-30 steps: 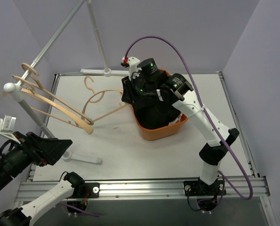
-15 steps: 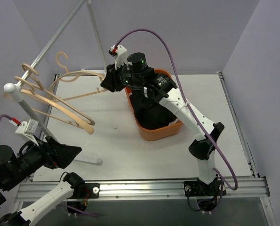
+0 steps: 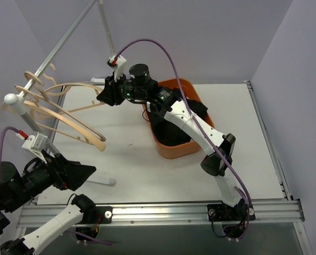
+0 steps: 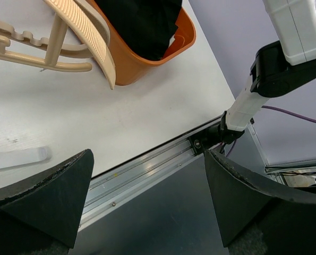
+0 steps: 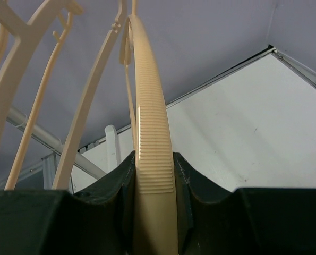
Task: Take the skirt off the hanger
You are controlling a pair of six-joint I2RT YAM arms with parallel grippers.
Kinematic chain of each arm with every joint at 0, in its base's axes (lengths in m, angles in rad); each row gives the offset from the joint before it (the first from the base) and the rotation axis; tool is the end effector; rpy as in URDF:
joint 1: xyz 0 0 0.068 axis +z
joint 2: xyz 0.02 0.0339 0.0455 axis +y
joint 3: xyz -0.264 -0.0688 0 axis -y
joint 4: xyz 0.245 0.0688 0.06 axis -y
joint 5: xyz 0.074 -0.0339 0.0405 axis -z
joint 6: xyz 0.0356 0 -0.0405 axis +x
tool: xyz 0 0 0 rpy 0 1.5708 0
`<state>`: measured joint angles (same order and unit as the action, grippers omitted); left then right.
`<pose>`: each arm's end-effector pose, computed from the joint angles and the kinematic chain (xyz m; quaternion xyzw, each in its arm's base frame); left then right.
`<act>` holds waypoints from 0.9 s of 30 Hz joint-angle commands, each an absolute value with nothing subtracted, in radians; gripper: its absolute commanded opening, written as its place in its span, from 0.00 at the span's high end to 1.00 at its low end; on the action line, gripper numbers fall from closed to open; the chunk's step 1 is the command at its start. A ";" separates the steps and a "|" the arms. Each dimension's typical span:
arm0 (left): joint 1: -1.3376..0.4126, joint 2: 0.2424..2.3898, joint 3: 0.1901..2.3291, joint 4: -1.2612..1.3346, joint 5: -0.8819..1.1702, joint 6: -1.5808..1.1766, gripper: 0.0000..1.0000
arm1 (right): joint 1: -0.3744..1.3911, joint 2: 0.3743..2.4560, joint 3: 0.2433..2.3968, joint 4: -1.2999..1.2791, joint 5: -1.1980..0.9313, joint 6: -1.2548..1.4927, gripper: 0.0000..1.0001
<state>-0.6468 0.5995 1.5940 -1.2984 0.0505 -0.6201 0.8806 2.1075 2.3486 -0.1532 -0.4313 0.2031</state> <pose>-0.0092 0.0047 0.4678 0.0257 0.8055 -0.3667 0.4649 0.2970 0.3831 0.4665 -0.3681 0.5698 0.4953 0.5427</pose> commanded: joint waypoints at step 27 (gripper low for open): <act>-0.644 0.606 1.615 -1.275 0.100 -0.626 0.06 | 0.902 2.013 2.450 -0.037 -0.390 0.089 1.00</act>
